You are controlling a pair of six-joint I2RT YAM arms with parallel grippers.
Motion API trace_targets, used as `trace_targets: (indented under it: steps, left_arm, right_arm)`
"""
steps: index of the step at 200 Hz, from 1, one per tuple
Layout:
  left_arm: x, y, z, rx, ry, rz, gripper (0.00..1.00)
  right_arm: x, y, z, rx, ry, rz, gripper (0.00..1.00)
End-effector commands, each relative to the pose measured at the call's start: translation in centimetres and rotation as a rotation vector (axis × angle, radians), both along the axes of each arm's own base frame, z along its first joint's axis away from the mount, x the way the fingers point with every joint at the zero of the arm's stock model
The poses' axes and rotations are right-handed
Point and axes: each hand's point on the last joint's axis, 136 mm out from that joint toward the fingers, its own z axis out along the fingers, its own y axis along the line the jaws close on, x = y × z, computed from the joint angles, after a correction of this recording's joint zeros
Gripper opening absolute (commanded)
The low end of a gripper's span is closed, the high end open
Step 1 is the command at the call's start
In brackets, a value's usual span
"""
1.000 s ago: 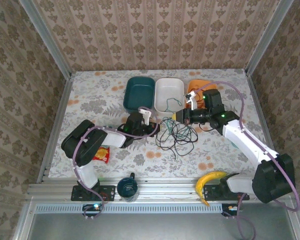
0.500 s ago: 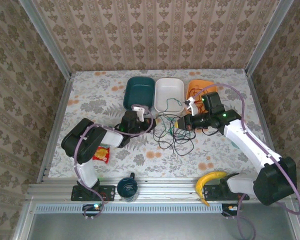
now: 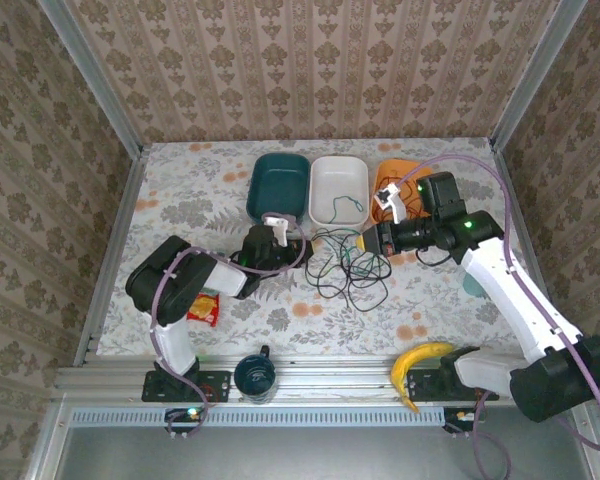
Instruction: Untangle the cables
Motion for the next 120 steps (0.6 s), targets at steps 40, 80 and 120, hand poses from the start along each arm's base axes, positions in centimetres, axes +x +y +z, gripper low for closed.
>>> trace_targets:
  steps: [40, 80, 120]
  left_arm:
    - [0.0, 0.4, -0.1, -0.019, -0.004, 0.016, 0.26]
    - [-0.3, -0.2, 0.5, -0.037, -0.009, -0.02, 0.35]
    - [-0.7, -0.8, 0.8, -0.057, -0.007, -0.056, 0.38]
  right_arm:
    - [-0.3, -1.3, -0.4, -0.105, 0.028, -0.016, 0.07]
    - [-0.4, -0.8, -1.9, -0.134, 0.066, -0.001, 0.07]
    - [0.7, -0.2, -3.2, -0.168, 0.085, -0.016, 0.07]
